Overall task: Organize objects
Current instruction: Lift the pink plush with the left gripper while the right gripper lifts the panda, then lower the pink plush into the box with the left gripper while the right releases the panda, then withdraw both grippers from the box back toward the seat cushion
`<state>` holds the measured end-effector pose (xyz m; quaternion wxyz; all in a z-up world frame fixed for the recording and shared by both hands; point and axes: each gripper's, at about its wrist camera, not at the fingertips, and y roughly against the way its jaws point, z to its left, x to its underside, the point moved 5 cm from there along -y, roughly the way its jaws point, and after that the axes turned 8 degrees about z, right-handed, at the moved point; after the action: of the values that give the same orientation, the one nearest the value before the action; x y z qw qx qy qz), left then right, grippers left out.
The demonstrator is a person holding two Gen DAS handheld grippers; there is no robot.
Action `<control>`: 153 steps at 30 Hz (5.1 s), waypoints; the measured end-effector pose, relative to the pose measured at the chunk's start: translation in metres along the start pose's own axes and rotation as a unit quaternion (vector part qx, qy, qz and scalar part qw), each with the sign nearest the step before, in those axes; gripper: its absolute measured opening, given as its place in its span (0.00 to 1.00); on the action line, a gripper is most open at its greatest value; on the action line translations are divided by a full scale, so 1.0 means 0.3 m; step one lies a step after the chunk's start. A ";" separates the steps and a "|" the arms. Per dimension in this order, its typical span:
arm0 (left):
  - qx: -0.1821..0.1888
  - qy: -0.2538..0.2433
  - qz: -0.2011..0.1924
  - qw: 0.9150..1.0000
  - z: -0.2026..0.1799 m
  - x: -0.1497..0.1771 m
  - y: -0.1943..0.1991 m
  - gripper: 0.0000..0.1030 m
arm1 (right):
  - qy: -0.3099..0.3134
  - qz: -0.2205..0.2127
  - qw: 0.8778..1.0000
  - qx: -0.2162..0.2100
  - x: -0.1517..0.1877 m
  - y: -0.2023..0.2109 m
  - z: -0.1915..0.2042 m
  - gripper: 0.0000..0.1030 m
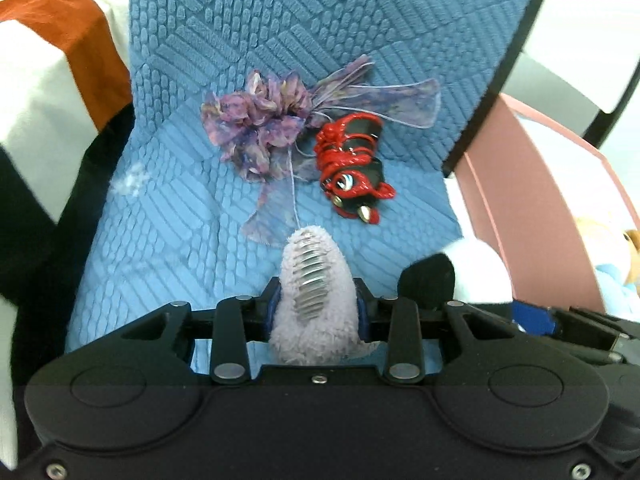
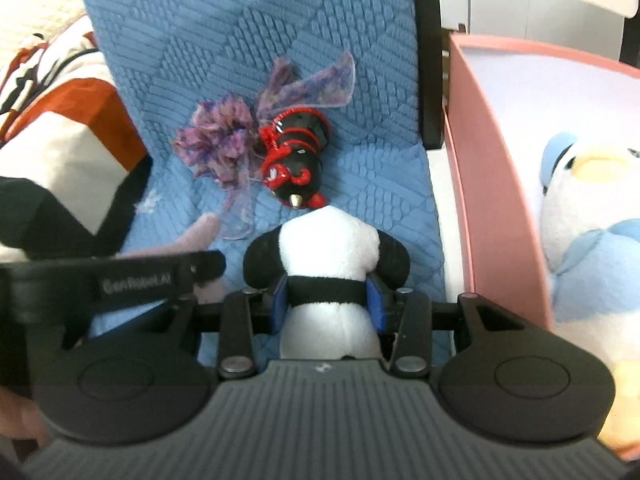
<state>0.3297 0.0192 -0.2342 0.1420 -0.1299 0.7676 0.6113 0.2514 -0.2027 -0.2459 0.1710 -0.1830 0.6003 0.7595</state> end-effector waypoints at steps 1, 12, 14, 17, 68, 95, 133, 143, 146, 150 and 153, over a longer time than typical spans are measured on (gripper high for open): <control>0.009 0.003 -0.002 1.000 -0.003 0.012 0.022 0.33 | 0.003 -0.002 1.000 -0.004 0.008 0.021 0.005 0.42; 0.036 0.036 -0.010 0.999 -0.002 0.107 0.191 0.33 | 0.013 -0.011 1.000 -0.025 0.047 0.202 0.005 0.42; 0.039 0.036 -0.009 0.999 -0.012 0.115 0.208 0.33 | 0.020 -0.016 0.999 -0.027 0.045 0.231 0.010 0.42; 0.039 0.035 -0.009 0.999 -0.026 0.117 0.236 0.33 | 0.029 -0.024 0.999 -0.030 0.031 0.277 0.015 0.42; 0.110 -0.077 -0.041 0.990 -0.855 -0.196 0.446 0.33 | -0.006 -0.135 0.990 0.036 -0.281 0.800 -0.603 0.42; 0.090 -0.095 0.073 0.989 -1.016 -0.022 0.047 0.33 | -0.077 -0.008 0.996 0.042 -0.064 0.474 -0.923 0.43; 0.123 -0.078 -0.137 0.980 -0.713 0.123 0.729 0.59 | 0.013 -0.159 0.987 -0.033 0.057 0.930 -0.422 0.69; 0.100 -0.053 -0.145 0.983 -0.492 0.218 0.733 0.59 | 0.018 -0.152 0.987 -0.048 0.147 0.872 -0.282 0.69; 0.083 -0.063 -0.157 0.982 -0.461 0.246 0.744 0.59 | 0.018 -0.150 0.987 -0.052 0.166 0.850 -0.247 0.69; 0.083 -0.052 -0.159 0.982 -0.409 0.278 0.748 0.59 | 0.021 -0.145 0.988 -0.048 0.199 0.823 -0.206 0.69; 0.081 -0.038 -0.165 0.982 -0.363 0.293 0.748 0.59 | 0.022 -0.140 0.989 -0.049 0.228 0.797 -0.177 0.69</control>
<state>0.1582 -0.0402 -0.0420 0.2801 -0.2200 0.7765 0.5198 0.0809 -0.3045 -0.0873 0.2531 -0.2894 0.5348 0.7524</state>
